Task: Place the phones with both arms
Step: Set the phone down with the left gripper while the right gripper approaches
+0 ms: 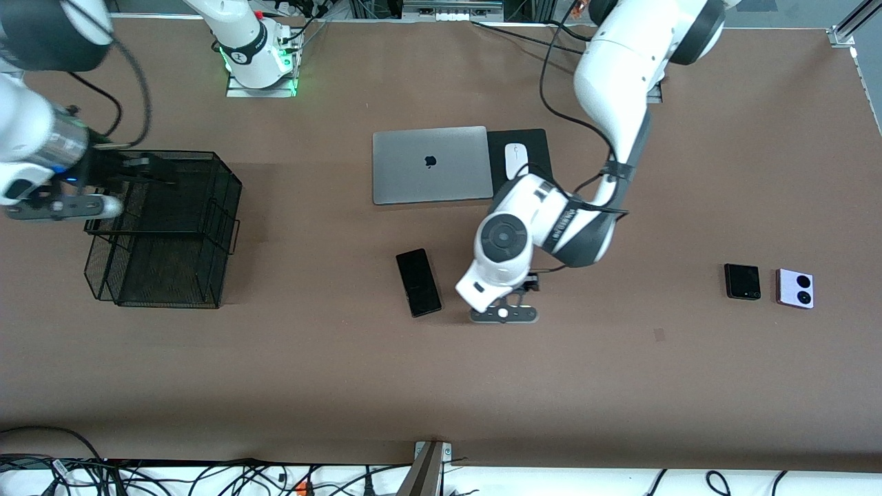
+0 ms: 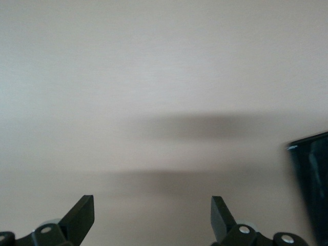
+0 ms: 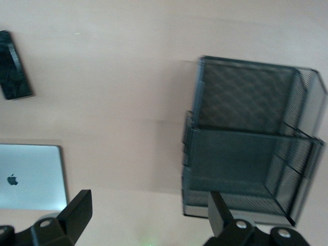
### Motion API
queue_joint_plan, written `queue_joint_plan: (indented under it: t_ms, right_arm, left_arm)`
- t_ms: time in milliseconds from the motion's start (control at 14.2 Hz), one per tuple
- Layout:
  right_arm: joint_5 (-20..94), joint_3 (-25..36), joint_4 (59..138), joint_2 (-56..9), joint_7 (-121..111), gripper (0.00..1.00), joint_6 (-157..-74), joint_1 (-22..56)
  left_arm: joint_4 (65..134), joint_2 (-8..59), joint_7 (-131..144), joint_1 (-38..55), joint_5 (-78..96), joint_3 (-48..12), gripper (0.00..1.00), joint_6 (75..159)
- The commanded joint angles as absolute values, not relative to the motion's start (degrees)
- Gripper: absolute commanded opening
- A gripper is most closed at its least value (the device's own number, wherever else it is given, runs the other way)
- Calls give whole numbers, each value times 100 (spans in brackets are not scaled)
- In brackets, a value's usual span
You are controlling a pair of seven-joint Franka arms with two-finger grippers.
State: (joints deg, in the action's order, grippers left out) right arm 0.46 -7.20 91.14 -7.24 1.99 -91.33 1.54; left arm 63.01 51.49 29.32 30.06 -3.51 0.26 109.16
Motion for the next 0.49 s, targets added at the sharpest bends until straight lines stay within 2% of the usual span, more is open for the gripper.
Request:
queue_joint_plan:
  t_ms: [0, 211, 423]
  right_arm:
    - [123, -1219, 9035, -1123, 359, 100, -9525, 184]
    - [88, -1818, 9035, -1633, 1122, 100, -10385, 298]
    - [35, -1837, 8983, -2204, 1265, 100, -11116, 956]
  left_arm:
    - [7547, 4264, 2112, 2612, -526, 18, 100, 10951]
    - [8356, 3790, 1383, 2059, -852, 9, 100, 11240]
    - [8885, 3472, 529, 1583, -870, 0, 100, 11575]
